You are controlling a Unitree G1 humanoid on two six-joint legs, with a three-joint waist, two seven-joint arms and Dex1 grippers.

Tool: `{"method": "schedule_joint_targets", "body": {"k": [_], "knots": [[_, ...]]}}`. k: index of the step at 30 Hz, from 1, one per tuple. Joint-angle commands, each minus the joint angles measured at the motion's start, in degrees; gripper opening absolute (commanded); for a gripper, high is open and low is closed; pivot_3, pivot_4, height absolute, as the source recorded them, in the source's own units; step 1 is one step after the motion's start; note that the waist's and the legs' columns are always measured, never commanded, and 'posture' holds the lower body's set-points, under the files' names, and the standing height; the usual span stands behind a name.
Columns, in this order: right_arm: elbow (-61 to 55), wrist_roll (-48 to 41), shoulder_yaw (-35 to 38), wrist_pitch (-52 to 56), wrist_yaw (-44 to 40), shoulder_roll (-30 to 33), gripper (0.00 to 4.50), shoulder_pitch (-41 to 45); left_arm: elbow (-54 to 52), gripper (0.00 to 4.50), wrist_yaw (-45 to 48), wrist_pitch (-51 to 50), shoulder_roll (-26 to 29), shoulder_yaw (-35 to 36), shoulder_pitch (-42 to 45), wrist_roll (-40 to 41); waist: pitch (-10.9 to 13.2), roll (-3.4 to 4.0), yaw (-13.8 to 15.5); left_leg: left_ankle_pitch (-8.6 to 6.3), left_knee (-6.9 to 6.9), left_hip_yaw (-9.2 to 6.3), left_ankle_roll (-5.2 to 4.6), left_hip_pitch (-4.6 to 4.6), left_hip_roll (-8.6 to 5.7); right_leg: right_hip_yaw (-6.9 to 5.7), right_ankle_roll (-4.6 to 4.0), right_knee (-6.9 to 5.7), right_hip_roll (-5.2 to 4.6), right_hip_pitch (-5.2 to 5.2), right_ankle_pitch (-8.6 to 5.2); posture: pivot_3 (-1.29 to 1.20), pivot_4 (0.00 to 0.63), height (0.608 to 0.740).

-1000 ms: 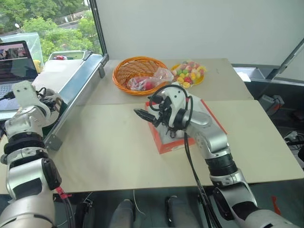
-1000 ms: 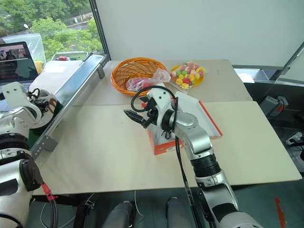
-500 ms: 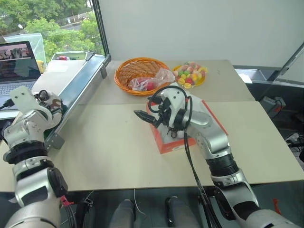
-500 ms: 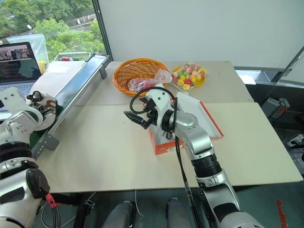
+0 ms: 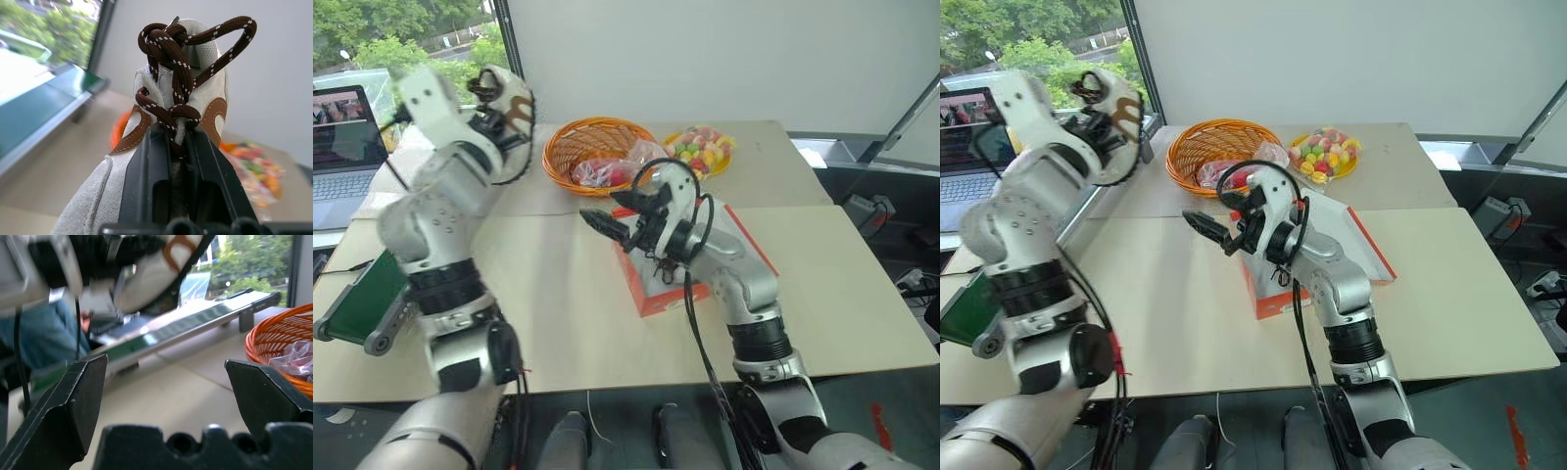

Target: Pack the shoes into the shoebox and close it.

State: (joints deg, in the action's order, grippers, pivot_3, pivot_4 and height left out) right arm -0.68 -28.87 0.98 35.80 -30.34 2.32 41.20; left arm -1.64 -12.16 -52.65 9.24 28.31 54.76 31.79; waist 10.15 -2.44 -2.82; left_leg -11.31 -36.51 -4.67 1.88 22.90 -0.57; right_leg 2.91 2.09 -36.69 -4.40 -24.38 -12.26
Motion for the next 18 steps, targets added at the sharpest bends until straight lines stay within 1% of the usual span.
{"method": "schedule_joint_targets", "body": {"k": [1, 6, 16, 18], "knots": [[-2.48, -6.06, 5.26, 2.27, 4.33, -2.38, 4.50, 2.47, -5.73, 0.05, -3.09, 2.78, -4.53, 1.32, 0.99, 3.41, 0.00, 0.00, -0.04, 0.00, 0.00, 0.02, 0.00, 0.00, -0.01, 0.01, 0.00, 0.00, 0.00, 0.00, 0.00, 0.00, 0.150, 0.740], [-2.10, -6.80, 5.76, 3.21, 6.56, -2.15, 4.50, 2.52, -8.21, 0.05, -6.59, 3.79, -11.17, 2.35, 0.60, 7.75, 0.00, 0.00, 0.31, -0.01, 0.00, 0.02, 0.00, 0.09, -0.02, 0.00, 0.00, 0.02, -0.01, 0.00, 0.00, 0.00, 0.150, 0.740], [-0.84, -6.93, 5.72, 2.84, 8.60, -1.16, 4.50, 2.95, -8.37, 0.05, -10.10, 5.83, -17.51, -0.53, -0.36, 11.67, 0.00, 0.00, 0.27, 0.00, -0.04, 0.03, 0.00, 0.09, -0.03, 0.00, 0.01, 0.18, 0.02, 0.03, -0.01, 0.00, 0.150, 0.740], [-0.56, -7.26, 5.99, 2.84, 8.89, -1.16, 4.50, 3.16, -8.56, 0.05, -10.37, 4.70, -18.22, -2.40, -0.95, 12.26, 0.00, 0.00, 0.35, 0.00, -0.04, 0.02, 0.00, 0.10, -0.03, 0.00, 0.01, 0.24, 0.02, 0.04, -0.01, 0.00, 0.150, 0.740]]}}
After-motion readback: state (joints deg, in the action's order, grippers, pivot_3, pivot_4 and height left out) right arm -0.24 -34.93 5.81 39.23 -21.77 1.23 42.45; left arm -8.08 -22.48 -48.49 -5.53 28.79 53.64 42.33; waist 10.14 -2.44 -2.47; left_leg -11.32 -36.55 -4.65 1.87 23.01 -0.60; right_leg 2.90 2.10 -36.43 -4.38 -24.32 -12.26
